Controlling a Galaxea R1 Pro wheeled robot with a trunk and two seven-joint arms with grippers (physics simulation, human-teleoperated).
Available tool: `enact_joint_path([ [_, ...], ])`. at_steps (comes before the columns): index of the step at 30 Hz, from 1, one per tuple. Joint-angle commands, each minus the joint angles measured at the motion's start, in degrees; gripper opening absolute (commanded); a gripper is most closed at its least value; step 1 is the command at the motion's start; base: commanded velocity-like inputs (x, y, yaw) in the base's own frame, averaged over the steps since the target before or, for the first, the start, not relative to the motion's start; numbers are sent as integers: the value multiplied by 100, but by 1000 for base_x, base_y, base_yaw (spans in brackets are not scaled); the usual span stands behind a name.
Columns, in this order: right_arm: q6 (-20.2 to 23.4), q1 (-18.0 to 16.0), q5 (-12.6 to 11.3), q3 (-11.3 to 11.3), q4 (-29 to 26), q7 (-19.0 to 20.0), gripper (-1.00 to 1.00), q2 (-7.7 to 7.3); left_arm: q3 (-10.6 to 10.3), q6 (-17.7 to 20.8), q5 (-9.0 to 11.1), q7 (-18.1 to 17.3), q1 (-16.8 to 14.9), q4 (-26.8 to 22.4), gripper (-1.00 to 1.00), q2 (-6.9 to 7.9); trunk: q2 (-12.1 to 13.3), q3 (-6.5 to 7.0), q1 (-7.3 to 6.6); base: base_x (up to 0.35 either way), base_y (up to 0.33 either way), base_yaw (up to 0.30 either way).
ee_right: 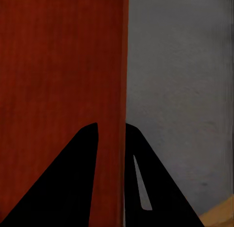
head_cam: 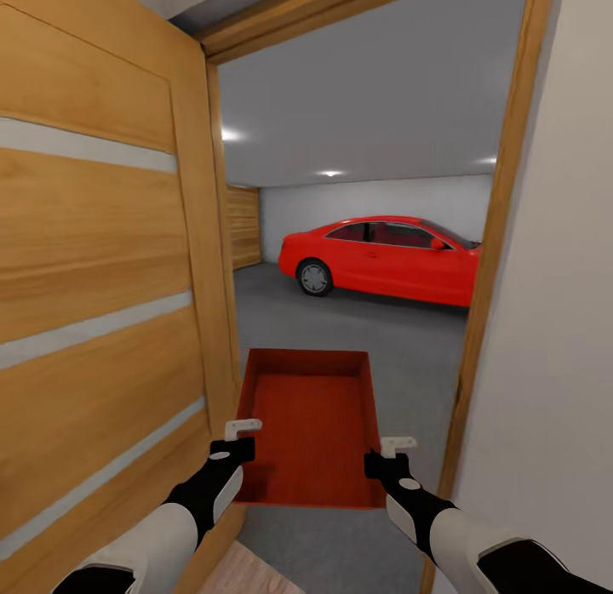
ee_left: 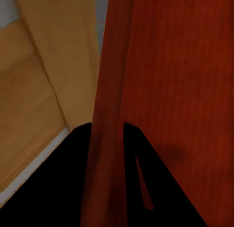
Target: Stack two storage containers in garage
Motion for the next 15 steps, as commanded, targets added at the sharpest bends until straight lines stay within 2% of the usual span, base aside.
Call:
enact_joint_path([
  [1, 0, -3, 23, -250, -1, -14, -100, -44, 298, 36, 57, 39, -6, -34, -100, 432, -6, -9, 4, 249, 269, -288],
  [15, 0, -3, 21, -250, -1, -14, -100, -44, 297, 35, 57, 39, -6, -34, -100, 432, -6, -9, 4, 249, 269, -288],
])
